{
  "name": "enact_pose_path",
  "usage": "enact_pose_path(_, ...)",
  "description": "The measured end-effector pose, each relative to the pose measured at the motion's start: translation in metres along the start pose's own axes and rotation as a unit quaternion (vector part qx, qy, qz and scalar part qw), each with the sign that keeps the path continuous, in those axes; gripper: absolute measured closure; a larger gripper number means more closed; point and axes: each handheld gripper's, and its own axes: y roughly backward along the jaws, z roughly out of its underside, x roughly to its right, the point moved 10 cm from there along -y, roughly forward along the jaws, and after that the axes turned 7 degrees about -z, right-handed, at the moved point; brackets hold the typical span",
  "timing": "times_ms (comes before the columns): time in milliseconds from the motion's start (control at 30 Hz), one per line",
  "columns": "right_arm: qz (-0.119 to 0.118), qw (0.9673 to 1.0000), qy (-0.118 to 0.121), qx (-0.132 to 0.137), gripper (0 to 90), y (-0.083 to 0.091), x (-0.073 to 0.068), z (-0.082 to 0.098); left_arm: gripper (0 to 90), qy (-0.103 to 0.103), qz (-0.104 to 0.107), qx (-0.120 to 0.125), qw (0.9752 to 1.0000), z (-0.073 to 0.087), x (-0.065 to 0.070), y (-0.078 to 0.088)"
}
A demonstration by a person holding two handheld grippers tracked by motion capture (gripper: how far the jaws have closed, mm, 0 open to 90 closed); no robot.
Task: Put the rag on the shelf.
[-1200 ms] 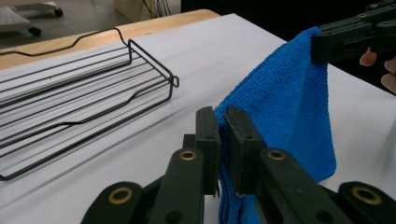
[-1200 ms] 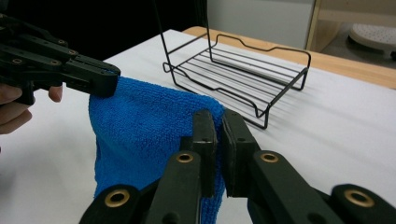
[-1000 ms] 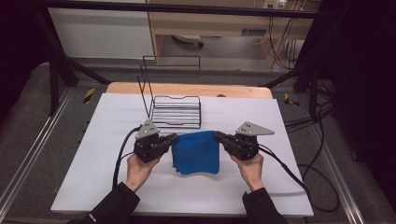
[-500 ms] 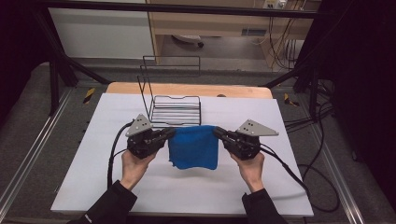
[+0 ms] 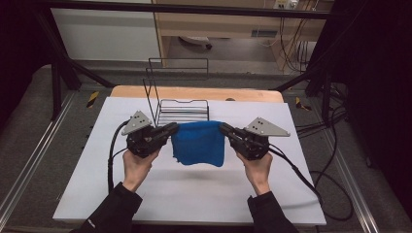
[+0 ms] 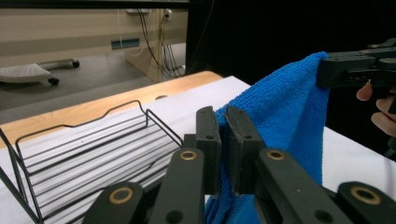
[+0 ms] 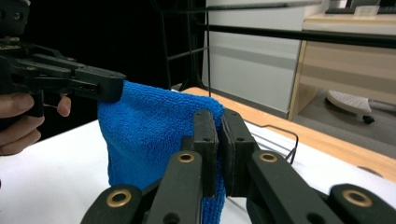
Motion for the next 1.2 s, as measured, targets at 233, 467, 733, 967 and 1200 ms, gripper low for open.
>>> enact_pose_path(233,0.003,0.9999,0.005,0.010,86.4,-0.004,-0.001,-0.011,84.2,0.009,-0.006,0.017,0.9998,-0.013,-0.007,0.003)
enact_pose_path(467,0.011,0.9995,0.018,0.024,86.5,-0.008,-0.001,-0.025,84.4,0.012,-0.012,0.034,0.9993,-0.029,-0.012,0.007)
enact_pose_path(733,0.021,0.9984,0.033,0.042,86.5,-0.013,-0.001,-0.047,84.5,0.014,-0.016,0.056,0.9982,-0.049,-0.018,0.012)
enact_pose_path(967,0.028,0.9970,0.052,0.050,86.5,-0.021,-0.002,-0.064,84.6,0.017,-0.027,0.071,0.9969,-0.065,-0.028,0.016)
enact_pose_path(1200,0.031,0.9961,0.059,0.058,86.5,-0.029,-0.002,-0.081,84.6,0.014,-0.034,0.085,0.9957,-0.079,-0.037,0.019)
